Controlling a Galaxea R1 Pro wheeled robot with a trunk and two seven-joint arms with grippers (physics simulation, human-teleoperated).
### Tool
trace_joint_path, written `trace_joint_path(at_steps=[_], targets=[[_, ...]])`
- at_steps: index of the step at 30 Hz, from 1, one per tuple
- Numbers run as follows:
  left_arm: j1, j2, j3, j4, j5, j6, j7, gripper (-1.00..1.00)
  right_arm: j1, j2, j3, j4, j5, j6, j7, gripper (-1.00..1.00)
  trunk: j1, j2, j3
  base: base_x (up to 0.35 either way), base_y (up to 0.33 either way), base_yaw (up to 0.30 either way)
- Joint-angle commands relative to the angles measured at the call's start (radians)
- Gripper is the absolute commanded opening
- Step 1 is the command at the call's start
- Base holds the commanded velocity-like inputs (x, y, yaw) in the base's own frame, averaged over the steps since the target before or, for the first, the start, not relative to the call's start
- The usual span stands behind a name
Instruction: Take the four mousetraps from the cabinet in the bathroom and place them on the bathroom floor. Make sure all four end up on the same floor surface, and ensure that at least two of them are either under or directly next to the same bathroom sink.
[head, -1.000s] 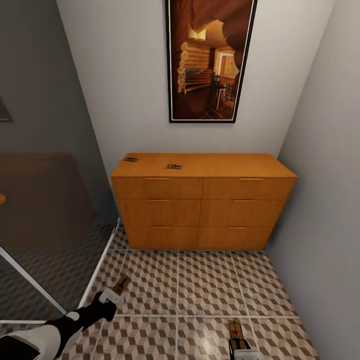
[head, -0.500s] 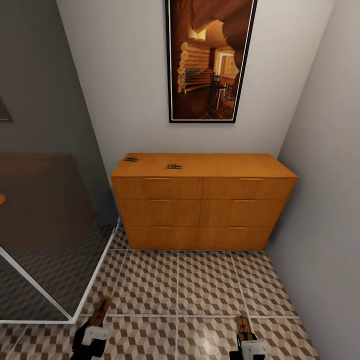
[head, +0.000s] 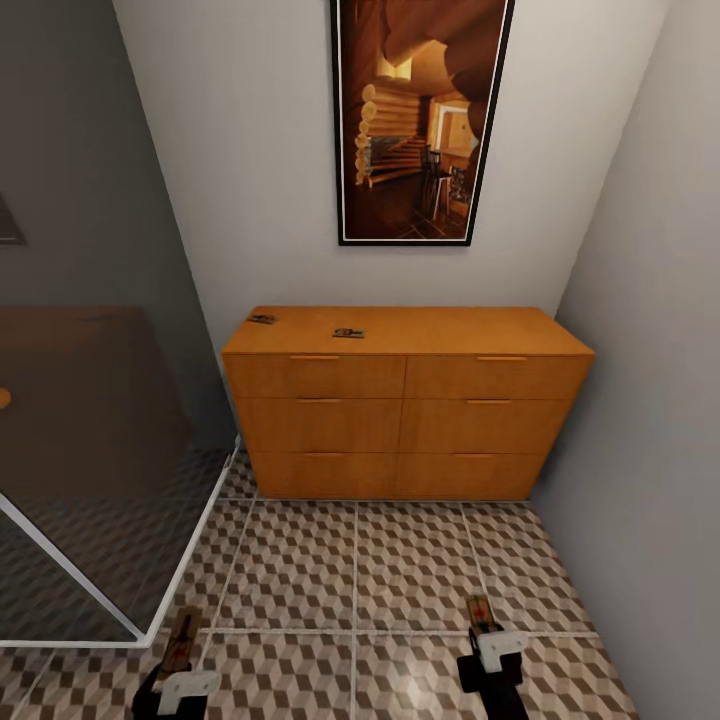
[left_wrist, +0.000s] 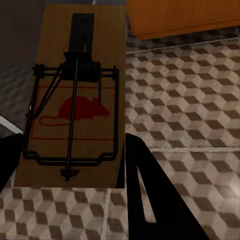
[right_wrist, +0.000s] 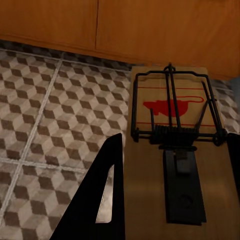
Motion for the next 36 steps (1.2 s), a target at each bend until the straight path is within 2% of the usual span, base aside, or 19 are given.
trace_joint_path(at_steps=[1,6,30,36], targets=[[-0.001,-0.003,-0.009,0.003,0.005,-0.003,0.003,-1.00,-0.001,-0.002,0.008,0.003,-0.005,-0.022,-0.003,-1.00,0.000,0.000,-0.001,0.000,0.000,0.000],[-0.001,-0.006,-0.008,0.001,0.004,-0.003,0.004,-1.00,-0.001,-0.004,0.008,0.015,-0.006,-0.045,-0.001,-1.00,0.000,0.000,-0.001,0.000,0.000,0.000],[0.000,-0.008,-0.007,0.002,0.004,0.002,-0.001,-1.00,0.000,-0.003,0.005,0.043,-0.007,-0.049,-0.012,-1.00,0.000,0.000,-0.001,0.000,0.000,0.000],[0.000,-0.008,-0.007,0.002,0.005,0.004,-0.002,-1.00,-0.001,-0.003,0.005,0.043,-0.007,-0.049,-0.013,-1.00,0.000,0.000,-0.001,-0.024,0.000,0.151]])
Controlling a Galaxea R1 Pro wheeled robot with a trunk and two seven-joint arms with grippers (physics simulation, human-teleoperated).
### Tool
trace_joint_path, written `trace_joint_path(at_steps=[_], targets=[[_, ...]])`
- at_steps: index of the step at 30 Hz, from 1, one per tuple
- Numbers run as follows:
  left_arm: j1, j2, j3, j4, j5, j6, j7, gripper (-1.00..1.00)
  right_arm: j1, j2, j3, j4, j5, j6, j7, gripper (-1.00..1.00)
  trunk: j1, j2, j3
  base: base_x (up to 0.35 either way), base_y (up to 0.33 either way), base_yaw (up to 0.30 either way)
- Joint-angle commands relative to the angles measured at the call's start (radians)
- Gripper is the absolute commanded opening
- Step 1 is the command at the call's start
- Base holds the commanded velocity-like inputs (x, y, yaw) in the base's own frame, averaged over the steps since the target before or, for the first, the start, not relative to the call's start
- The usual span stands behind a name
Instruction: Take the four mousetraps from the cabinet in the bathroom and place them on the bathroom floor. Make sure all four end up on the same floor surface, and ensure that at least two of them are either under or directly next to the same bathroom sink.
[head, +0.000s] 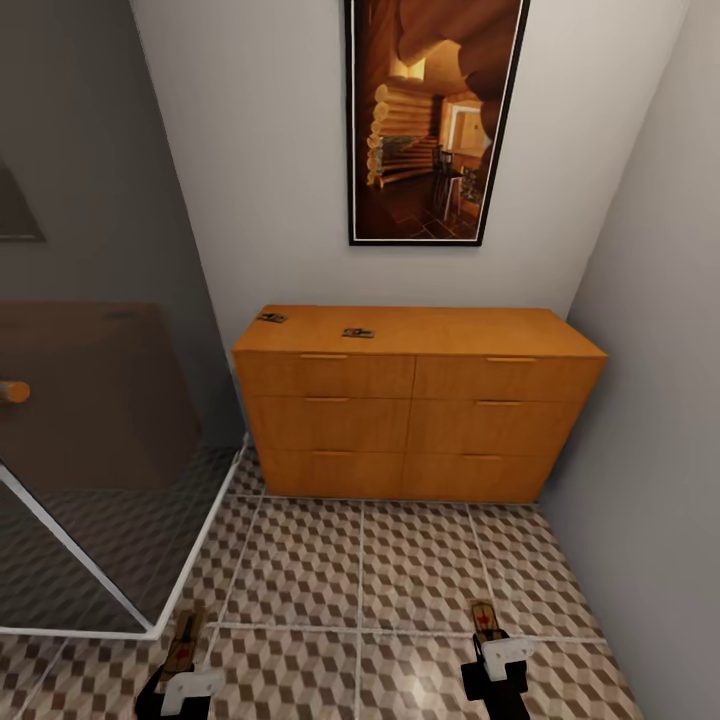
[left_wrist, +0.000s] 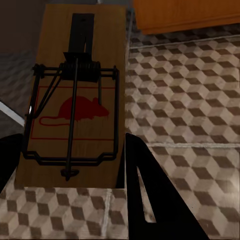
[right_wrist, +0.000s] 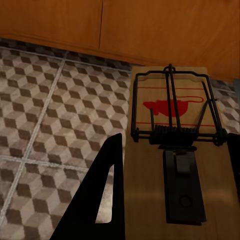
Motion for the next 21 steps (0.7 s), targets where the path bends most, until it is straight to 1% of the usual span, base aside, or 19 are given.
trace_joint_path(at_steps=[1,12,15,21], targets=[[-0.001,-0.001,-0.009,0.003,0.004,-0.003,0.001,-1.00,0.000,-0.001,0.008,0.000,-0.005,-0.002,-0.005,-1.00,0.000,0.000,-0.001,-0.178,0.000,0.233],[-0.001,-0.001,-0.009,0.003,0.004,-0.003,0.001,-1.00,0.000,-0.001,0.008,0.000,-0.005,-0.002,-0.006,-1.00,0.000,0.000,-0.001,-0.297,0.000,0.248],[-0.001,-0.001,-0.009,0.003,0.004,-0.003,0.001,-1.00,0.000,-0.001,0.008,0.000,-0.005,-0.002,-0.006,-1.00,0.000,0.000,-0.001,-0.106,0.000,0.253],[-0.001,-0.002,-0.009,0.003,0.004,-0.003,0.001,-1.00,-0.001,-0.001,0.008,0.000,-0.005,-0.002,-0.006,-1.00,0.000,0.000,-0.001,-0.025,0.000,0.262]])
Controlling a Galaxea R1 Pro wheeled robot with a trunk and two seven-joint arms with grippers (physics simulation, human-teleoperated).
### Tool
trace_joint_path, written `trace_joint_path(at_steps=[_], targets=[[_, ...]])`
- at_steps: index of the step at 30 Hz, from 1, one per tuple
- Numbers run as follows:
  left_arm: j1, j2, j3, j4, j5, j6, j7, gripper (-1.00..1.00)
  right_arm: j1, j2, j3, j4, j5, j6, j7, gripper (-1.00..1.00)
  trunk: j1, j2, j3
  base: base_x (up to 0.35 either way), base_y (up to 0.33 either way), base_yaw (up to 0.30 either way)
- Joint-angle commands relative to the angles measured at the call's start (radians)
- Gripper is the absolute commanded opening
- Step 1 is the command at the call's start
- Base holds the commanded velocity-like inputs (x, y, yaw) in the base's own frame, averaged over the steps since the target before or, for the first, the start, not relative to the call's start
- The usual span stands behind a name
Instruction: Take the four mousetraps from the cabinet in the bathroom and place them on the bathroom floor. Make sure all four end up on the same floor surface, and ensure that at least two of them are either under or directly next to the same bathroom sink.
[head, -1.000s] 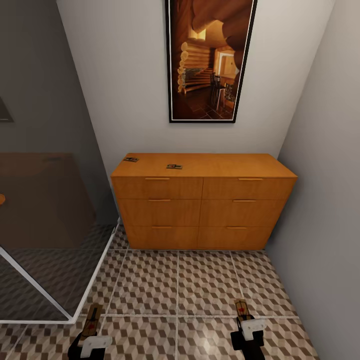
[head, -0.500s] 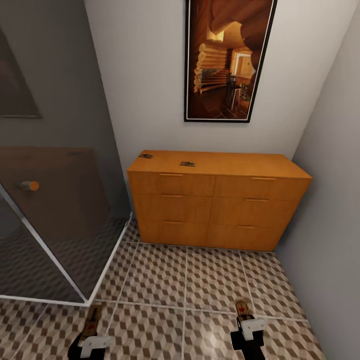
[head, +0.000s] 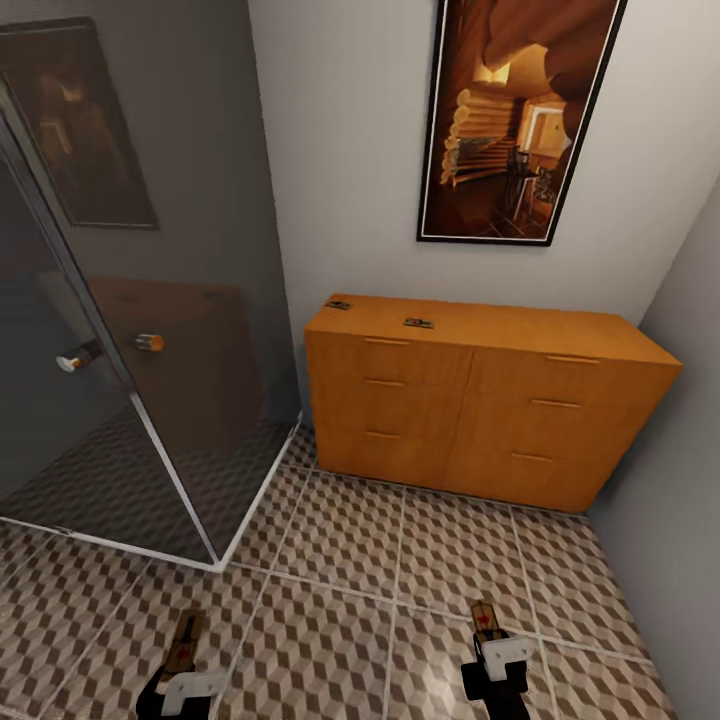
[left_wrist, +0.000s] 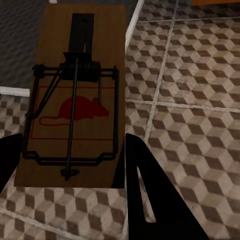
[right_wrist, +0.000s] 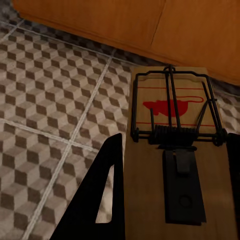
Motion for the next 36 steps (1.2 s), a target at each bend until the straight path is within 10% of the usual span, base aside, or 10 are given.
trace_joint_path(at_steps=[1,36], targets=[[-0.001,-0.001,-0.009,0.003,0.004,-0.004,0.001,-1.00,-0.001,-0.001,0.008,0.000,-0.004,-0.002,-0.005,-1.00,0.000,0.000,-0.001,-0.005,0.000,0.279],[-0.001,-0.007,-0.009,0.003,0.004,-0.004,0.001,-1.00,0.000,0.002,0.009,0.002,-0.004,-0.002,-0.058,-1.00,0.000,0.000,-0.001,0.000,0.000,0.287]])
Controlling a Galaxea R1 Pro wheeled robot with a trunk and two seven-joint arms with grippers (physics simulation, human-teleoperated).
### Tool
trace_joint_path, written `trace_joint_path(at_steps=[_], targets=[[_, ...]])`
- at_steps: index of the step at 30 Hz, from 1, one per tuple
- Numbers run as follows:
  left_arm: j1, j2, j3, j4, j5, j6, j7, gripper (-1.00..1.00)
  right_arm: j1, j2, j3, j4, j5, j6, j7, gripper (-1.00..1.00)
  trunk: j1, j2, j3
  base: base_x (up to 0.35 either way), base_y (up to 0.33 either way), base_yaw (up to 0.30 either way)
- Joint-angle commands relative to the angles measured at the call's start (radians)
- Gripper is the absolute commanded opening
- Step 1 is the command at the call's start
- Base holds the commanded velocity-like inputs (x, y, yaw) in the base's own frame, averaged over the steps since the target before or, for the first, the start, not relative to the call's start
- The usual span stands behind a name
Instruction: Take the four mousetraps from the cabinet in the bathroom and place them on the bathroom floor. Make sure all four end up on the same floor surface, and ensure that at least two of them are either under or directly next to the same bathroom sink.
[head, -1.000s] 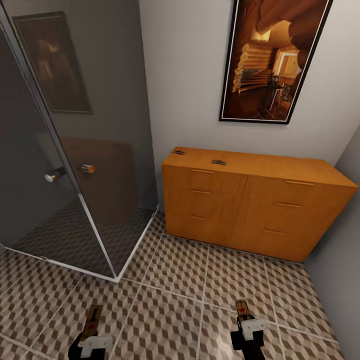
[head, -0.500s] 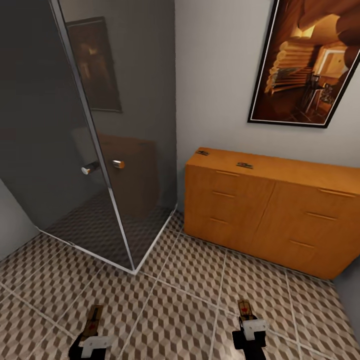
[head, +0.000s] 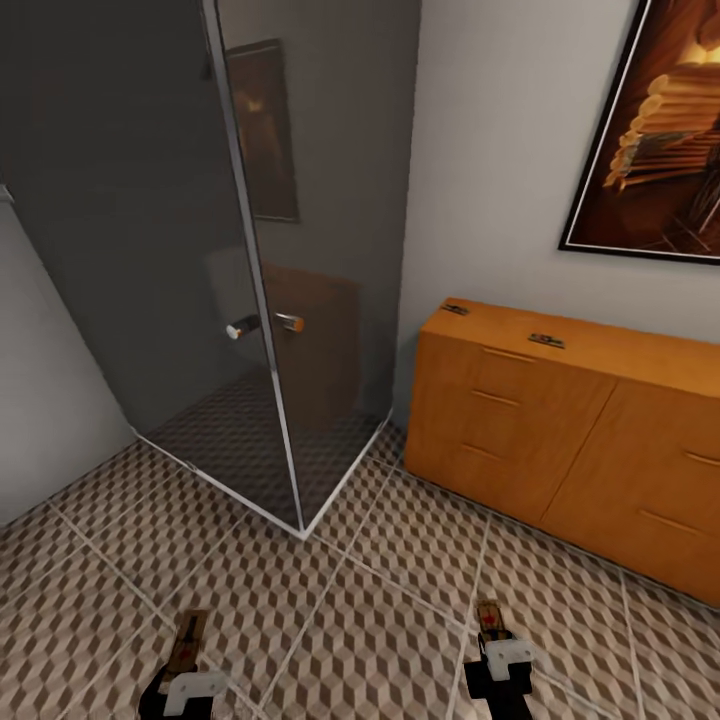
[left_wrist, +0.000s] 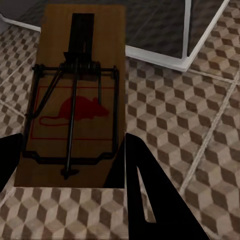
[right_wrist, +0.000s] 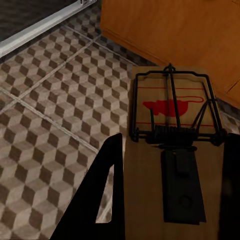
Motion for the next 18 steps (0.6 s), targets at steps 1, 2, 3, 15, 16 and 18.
trace_joint_path(at_steps=[1,2,3,15,16,18], targets=[[-0.002,-0.001,-0.009,0.003,0.004,-0.004,0.001,-1.00,-0.001,-0.001,0.008,0.000,-0.004,-0.002,-0.005,-1.00,0.000,0.000,-0.001,0.000,0.000,0.288],[-0.002,-0.001,-0.009,0.003,0.005,-0.004,0.001,-1.00,0.000,-0.001,0.008,0.000,-0.004,-0.002,-0.005,-1.00,0.000,0.000,-0.001,0.000,0.000,0.288],[-0.002,-0.001,-0.009,0.003,0.005,-0.004,0.001,-1.00,0.000,-0.001,0.008,0.000,-0.004,-0.002,-0.005,-1.00,0.000,0.000,-0.001,0.000,0.000,0.288],[-0.001,-0.001,-0.009,0.003,0.005,-0.004,0.001,-1.00,0.000,-0.001,0.008,0.001,-0.004,-0.002,-0.005,-1.00,0.000,0.000,-0.001,0.000,0.000,0.288],[-0.001,-0.001,-0.009,0.003,0.005,-0.004,0.001,-1.00,0.000,-0.001,0.008,0.001,-0.004,-0.002,-0.005,-1.00,0.000,0.000,-0.001,0.000,0.000,0.288],[-0.001,-0.001,-0.009,0.003,0.005,-0.004,0.001,-1.00,-0.001,-0.001,0.008,0.001,-0.004,-0.002,-0.005,-1.00,0.000,0.000,-0.001,0.000,0.000,0.288]])
